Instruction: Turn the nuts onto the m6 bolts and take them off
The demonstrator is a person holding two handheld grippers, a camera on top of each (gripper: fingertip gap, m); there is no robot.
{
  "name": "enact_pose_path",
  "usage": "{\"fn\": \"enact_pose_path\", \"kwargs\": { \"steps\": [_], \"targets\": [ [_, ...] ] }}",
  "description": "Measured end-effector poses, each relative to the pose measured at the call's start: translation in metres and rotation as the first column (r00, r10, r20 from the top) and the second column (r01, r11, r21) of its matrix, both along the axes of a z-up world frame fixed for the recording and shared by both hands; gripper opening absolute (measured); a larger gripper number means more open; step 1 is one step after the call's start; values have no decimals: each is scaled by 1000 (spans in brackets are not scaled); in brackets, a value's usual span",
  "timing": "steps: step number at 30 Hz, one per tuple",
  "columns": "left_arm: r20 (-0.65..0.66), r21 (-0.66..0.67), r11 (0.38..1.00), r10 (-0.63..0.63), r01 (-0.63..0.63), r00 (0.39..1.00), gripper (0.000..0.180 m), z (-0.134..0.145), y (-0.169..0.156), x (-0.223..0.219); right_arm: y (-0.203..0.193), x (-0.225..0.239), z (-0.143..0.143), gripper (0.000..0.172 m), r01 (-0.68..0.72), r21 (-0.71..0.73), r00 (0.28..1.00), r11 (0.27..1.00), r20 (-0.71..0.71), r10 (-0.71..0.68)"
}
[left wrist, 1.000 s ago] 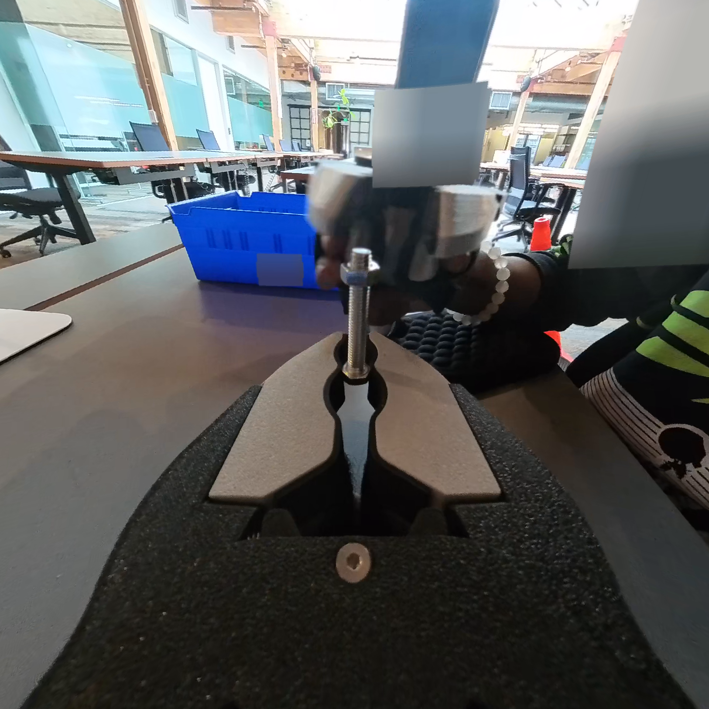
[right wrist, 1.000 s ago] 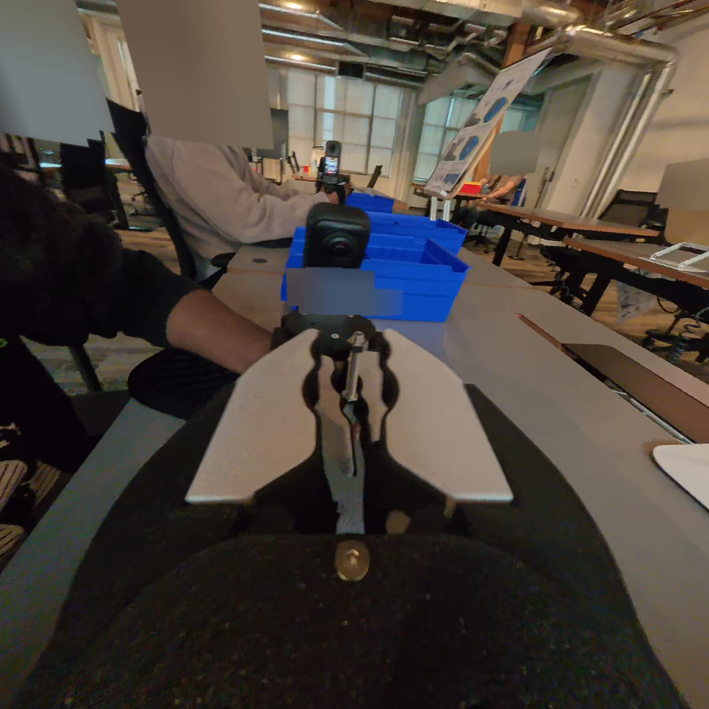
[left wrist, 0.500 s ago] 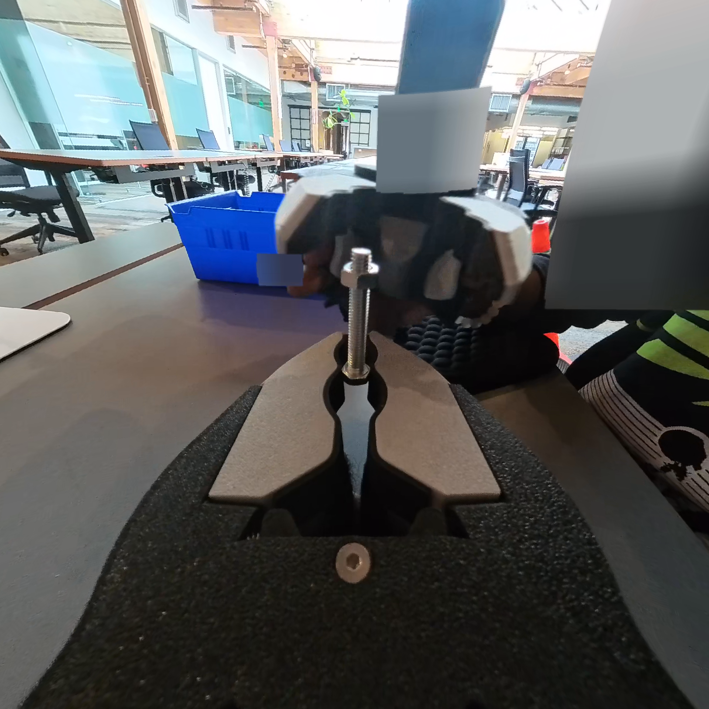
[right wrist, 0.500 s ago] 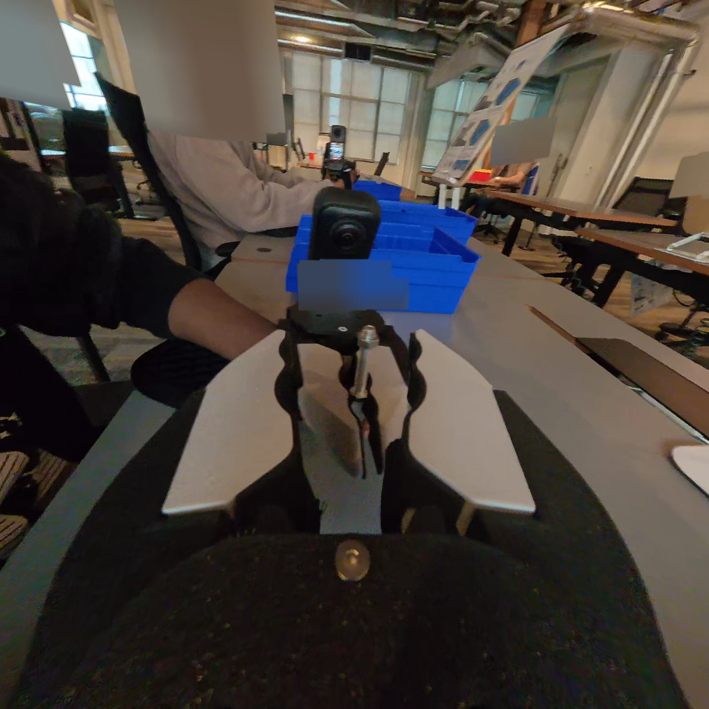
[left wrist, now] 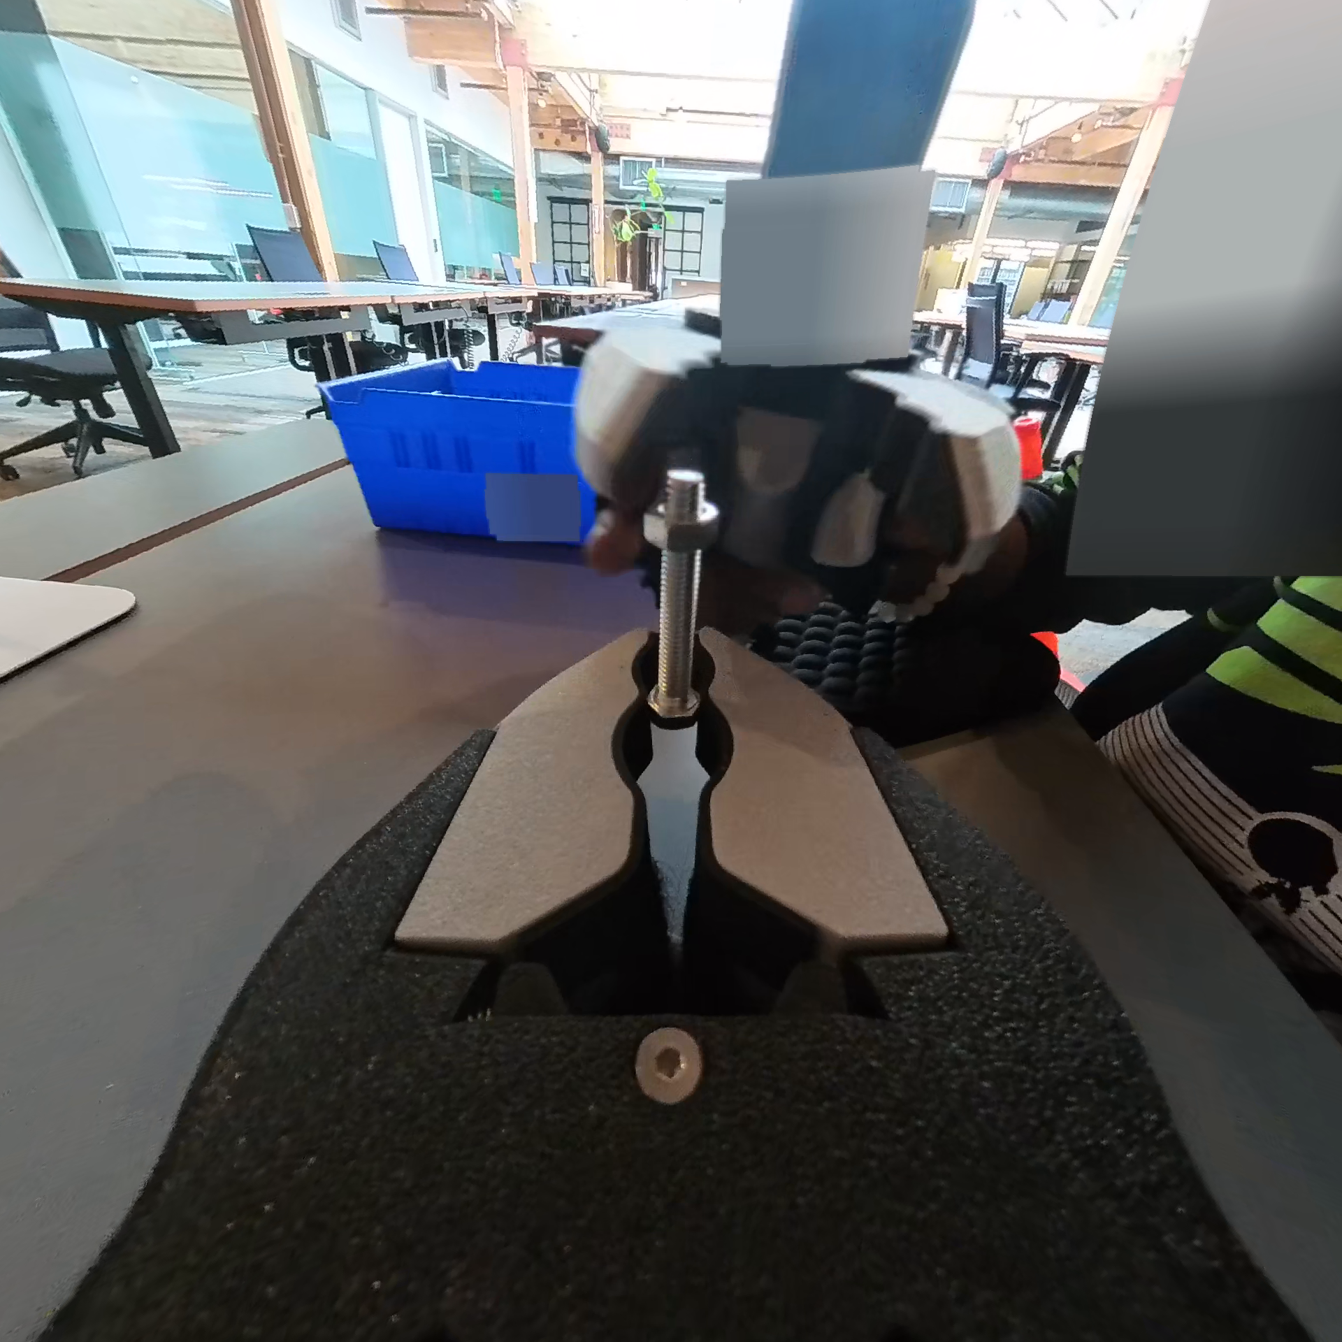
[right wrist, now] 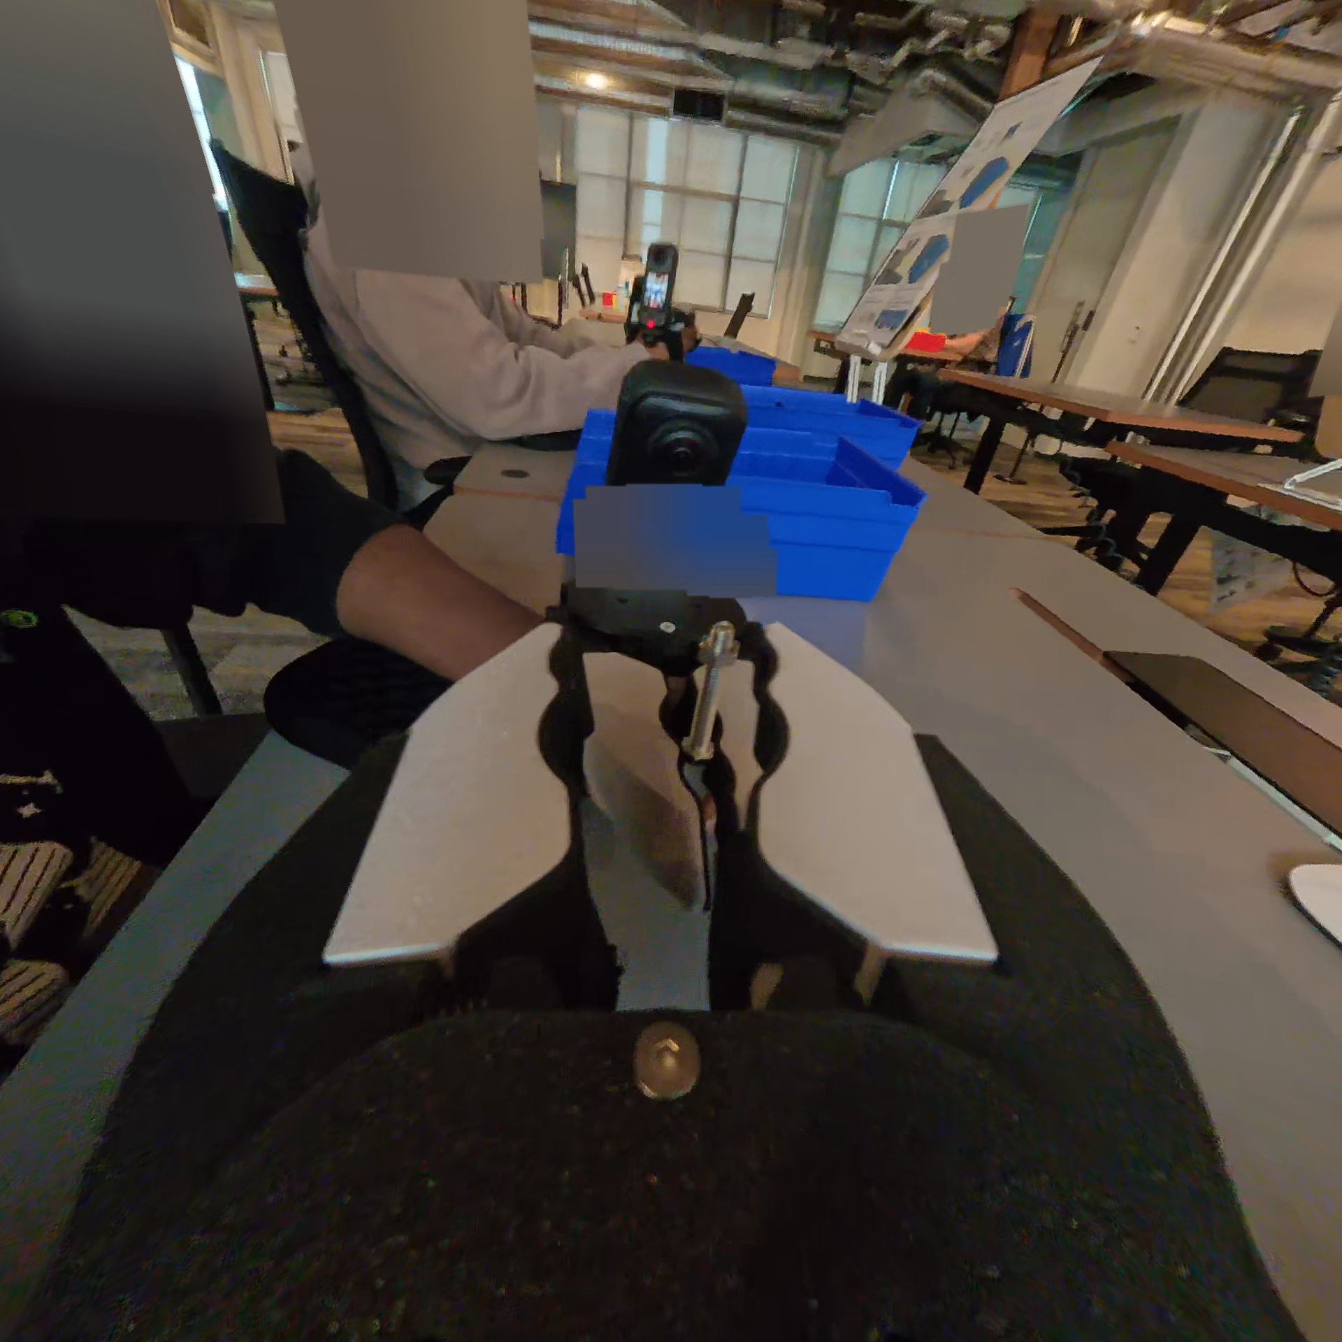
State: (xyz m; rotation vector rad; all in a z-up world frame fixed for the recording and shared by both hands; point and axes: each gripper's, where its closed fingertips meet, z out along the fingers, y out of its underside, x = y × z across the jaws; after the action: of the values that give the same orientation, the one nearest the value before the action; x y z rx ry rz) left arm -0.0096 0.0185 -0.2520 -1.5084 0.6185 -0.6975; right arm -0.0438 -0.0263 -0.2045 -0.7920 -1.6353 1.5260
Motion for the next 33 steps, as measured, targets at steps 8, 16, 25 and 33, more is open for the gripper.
{"fn": "enact_pose_path", "kwargs": {
  "steps": [8,16,25,33],
  "targets": [
    [1,-1,1000,7,-7,1000,7,0,1,-1,9,-1,4,48,35,-34,999,999,-15,-36],
    [13,-4,1000,12,-12,1000,7,1,1,-3,3,5,1,10,11,35,1000,999,-8,-11],
    [11,-9,1000,9,-9,1000,7,0,2,-2,2,-2,-10,40,6,30,998,1000,59,-8],
    [5,-11,1000,5,-5,1000,7,-1,1,-1,9,-4,-2,53,29,-27,999,999,16,-28]
  ]
}}
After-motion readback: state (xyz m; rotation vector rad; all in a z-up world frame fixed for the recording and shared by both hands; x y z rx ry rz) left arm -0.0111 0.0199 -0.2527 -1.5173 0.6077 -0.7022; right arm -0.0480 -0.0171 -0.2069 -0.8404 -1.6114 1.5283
